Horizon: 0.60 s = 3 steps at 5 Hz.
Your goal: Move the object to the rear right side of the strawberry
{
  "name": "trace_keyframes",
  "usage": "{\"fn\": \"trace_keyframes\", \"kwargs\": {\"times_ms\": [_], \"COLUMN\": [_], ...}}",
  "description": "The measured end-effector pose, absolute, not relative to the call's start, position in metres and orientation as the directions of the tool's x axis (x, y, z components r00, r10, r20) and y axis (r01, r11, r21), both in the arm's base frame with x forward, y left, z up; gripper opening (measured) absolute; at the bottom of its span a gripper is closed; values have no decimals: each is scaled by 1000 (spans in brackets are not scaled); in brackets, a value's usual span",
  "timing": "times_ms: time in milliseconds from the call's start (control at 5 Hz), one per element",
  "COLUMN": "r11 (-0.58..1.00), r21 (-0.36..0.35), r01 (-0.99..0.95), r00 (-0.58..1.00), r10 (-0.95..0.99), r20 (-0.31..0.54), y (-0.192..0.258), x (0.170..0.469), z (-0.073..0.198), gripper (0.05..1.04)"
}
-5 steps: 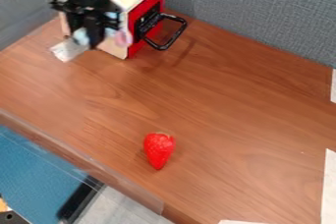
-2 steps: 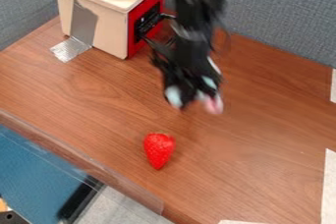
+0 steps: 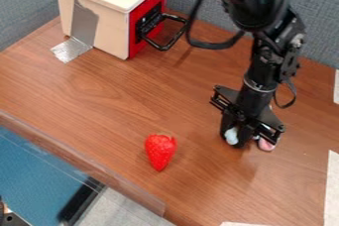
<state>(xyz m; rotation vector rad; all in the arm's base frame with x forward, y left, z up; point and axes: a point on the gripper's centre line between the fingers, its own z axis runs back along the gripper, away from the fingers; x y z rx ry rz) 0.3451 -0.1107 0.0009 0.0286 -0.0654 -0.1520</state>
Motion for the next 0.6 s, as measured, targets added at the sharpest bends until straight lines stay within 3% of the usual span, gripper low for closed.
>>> {"fn": "trace_keyframes", "kwargs": {"times_ms": [200, 400, 600], "r11": [992, 996, 997], "r21": [33, 12, -4], "r01": [119, 89, 76], "r00": [992, 993, 988], "r10": [-120, -89, -75], "r20": [39, 72, 134], "y": [-109, -106, -103], "x": [342, 341, 337], "z": [2, 38, 76], "gripper": [633, 924, 1008]}}
